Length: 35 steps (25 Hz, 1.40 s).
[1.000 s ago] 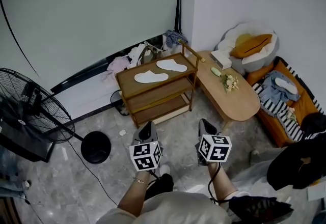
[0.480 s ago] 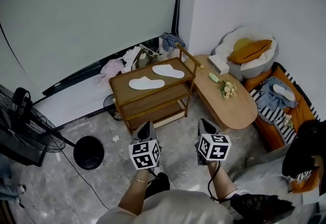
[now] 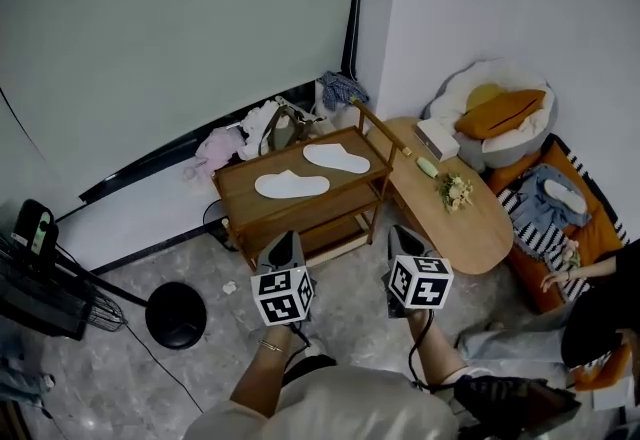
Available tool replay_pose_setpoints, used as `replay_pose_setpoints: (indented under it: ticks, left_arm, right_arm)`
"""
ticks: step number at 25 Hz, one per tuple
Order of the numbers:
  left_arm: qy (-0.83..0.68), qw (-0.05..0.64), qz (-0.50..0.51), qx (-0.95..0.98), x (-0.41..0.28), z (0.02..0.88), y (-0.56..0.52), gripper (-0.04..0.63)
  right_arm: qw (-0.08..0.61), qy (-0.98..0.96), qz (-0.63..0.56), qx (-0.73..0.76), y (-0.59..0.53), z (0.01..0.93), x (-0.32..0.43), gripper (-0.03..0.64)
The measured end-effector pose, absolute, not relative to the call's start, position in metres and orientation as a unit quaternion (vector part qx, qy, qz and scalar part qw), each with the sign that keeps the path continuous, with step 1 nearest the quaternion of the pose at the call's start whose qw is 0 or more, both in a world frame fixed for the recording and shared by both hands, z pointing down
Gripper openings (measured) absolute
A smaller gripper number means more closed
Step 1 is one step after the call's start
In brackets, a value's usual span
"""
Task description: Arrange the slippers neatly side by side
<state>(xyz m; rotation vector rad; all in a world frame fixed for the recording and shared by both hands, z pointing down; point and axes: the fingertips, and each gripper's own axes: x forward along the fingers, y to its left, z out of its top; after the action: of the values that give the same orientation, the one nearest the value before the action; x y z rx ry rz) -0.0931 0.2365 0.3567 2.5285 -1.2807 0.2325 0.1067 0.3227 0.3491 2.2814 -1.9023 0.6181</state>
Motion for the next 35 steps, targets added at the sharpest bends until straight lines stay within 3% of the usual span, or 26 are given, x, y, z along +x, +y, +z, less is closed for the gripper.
replay_pose_setpoints:
  ticks: [35]
  left_arm:
    - [-0.49, 0.174, 0.103, 0.848, -0.12, 0.395, 0.07, 0.014]
  right_arm:
    - [0.087, -0.639, 0.227, 0.73, 0.133, 0.381, 0.105, 0.034]
